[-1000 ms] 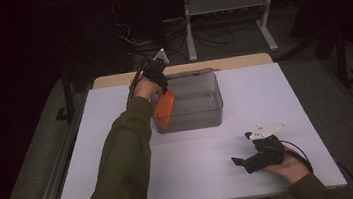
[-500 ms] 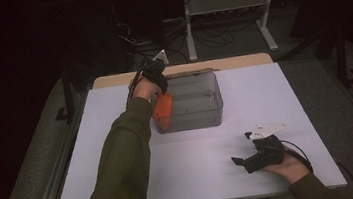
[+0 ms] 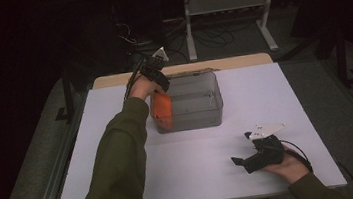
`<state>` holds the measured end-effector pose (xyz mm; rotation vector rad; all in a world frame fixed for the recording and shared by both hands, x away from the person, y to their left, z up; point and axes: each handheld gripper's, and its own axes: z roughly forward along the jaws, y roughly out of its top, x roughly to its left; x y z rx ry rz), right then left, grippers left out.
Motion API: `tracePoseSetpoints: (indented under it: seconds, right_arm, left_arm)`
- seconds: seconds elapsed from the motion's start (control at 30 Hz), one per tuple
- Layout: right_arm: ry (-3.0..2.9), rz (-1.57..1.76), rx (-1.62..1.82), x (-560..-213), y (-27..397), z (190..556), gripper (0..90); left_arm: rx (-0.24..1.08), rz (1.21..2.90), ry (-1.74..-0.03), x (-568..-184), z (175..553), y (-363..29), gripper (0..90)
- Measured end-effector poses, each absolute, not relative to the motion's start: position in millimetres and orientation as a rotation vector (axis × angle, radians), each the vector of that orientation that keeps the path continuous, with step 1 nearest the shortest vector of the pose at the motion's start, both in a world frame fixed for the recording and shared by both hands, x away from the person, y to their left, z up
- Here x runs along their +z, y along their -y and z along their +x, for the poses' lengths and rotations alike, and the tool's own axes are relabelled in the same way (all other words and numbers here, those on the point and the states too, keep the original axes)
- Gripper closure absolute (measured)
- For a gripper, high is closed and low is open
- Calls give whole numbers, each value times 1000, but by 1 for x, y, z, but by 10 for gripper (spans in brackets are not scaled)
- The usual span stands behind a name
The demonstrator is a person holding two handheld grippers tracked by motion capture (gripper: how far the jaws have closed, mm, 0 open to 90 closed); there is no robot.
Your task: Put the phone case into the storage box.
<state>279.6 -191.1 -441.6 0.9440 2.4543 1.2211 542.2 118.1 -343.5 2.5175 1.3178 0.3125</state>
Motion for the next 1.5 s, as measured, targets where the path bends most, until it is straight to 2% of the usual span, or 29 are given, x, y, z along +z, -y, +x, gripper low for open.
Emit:
tracePoseSetpoints:
  seconds: [0.5, 1.03, 1.5]
  right_arm:
    - [-2464, 942, 1213, -443, 191, 281, 5]
    - [-2462, 935, 1213, -442, 189, 282, 5]
    - [-2468, 929, 1208, -442, 189, 283, 6]
  left_arm:
    - [204, 2402, -1113, -320, 527, -123, 372]
    - [210, 2332, -929, -311, 500, -145, 175]
    - [233, 2274, -824, -312, 475, -166, 71]
